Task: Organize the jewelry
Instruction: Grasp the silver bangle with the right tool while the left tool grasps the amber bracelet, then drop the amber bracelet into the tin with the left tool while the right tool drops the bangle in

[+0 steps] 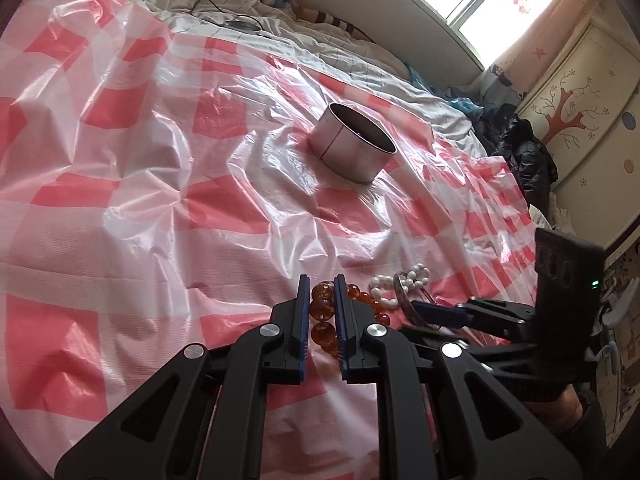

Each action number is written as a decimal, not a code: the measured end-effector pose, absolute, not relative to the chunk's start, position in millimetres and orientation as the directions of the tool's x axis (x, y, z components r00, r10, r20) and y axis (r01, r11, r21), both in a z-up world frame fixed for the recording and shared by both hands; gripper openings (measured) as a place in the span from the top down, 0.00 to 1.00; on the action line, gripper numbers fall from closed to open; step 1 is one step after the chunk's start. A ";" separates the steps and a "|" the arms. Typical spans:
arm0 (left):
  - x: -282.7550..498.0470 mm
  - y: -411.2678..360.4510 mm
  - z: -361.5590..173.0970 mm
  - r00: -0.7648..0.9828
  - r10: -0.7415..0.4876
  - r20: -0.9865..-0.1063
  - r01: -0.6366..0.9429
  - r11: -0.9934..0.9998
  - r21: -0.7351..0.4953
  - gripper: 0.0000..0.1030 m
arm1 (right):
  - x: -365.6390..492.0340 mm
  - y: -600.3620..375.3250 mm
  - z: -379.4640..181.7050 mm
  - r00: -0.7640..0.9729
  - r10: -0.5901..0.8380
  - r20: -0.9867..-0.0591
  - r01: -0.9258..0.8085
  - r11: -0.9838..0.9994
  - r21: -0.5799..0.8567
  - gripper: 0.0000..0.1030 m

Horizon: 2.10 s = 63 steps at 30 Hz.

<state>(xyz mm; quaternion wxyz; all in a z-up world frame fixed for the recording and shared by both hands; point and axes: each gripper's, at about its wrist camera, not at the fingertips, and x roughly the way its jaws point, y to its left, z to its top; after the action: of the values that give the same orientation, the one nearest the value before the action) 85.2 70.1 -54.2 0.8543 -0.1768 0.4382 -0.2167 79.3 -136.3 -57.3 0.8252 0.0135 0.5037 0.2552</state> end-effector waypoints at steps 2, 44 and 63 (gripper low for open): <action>85.4 72.0 -54.7 0.521 -0.527 -0.671 0.212 0.842 -0.497 0.90 | 82.3 -140.5 -58.0 0.361 0.455 -0.814 -0.413 0.861 0.298 0.94; 198.0 -3.7 55.0 0.565 -0.674 -0.476 0.431 0.733 -0.526 0.90 | 156.8 -279.4 -18.0 0.561 0.827 -0.041 -0.293 0.245 0.924 0.95; 251.4 38.4 25.1 0.669 -0.415 -0.616 0.198 0.899 -0.390 0.41 | 255.3 -216.1 -18.4 0.577 0.754 -0.314 -0.273 0.541 0.796 0.95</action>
<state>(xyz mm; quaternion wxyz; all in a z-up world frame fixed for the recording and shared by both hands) 251.4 38.4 25.1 0.9018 -0.1465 0.3694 -0.1700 255.3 -216.1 -18.4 0.8118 0.3601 0.3337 0.3163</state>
